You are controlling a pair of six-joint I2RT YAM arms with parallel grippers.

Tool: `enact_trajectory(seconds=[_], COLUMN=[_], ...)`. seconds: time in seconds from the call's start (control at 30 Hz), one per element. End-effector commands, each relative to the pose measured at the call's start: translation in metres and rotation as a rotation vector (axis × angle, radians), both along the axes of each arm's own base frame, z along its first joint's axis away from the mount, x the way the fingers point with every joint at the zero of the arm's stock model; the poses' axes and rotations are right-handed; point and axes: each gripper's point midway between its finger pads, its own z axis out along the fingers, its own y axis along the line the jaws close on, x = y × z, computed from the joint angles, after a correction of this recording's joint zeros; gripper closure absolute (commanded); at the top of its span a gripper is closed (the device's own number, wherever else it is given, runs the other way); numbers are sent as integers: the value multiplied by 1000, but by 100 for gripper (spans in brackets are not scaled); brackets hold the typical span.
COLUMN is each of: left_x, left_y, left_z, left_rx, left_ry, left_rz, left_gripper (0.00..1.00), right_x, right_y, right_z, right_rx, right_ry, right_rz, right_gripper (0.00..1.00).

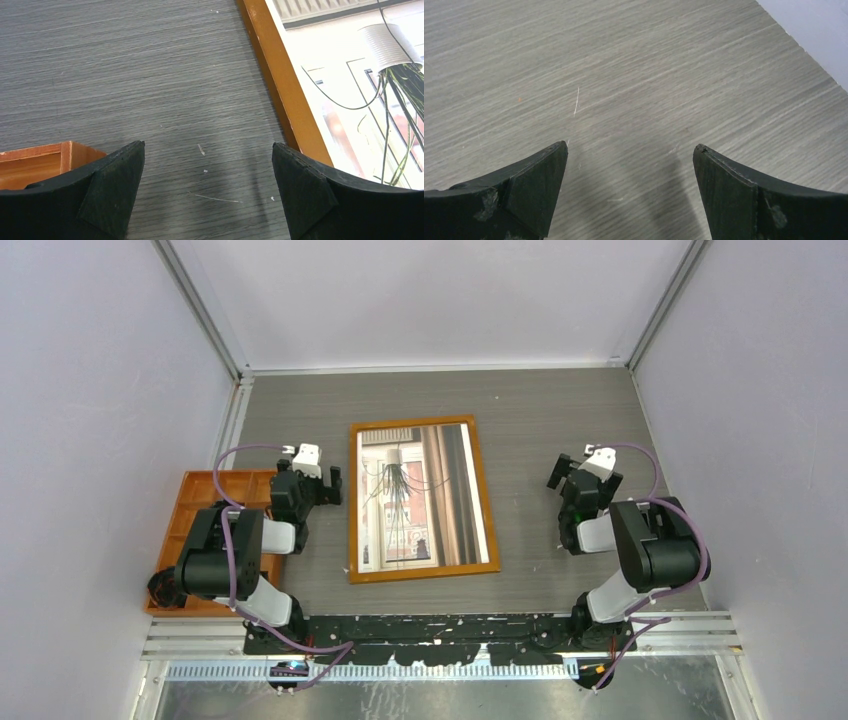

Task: Put the photo into the frame
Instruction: Reset both arms

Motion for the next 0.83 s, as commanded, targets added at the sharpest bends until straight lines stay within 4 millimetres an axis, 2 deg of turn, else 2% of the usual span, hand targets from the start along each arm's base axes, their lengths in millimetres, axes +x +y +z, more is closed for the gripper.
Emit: enact_trajectory(seconds=[0.0, 0.8], left_x=[14, 14], left_y=[2, 3], left_z=[24, 23], left_rx=[-2, -3], left_ry=[-93, -89], left_rz=[17, 19], left_gripper=[0, 0], right_x=[22, 21], right_y=[-1, -1], right_z=[25, 26], right_rx=[53, 57], right_ry=[-101, -103], right_rz=[27, 26], right_gripper=[0, 0])
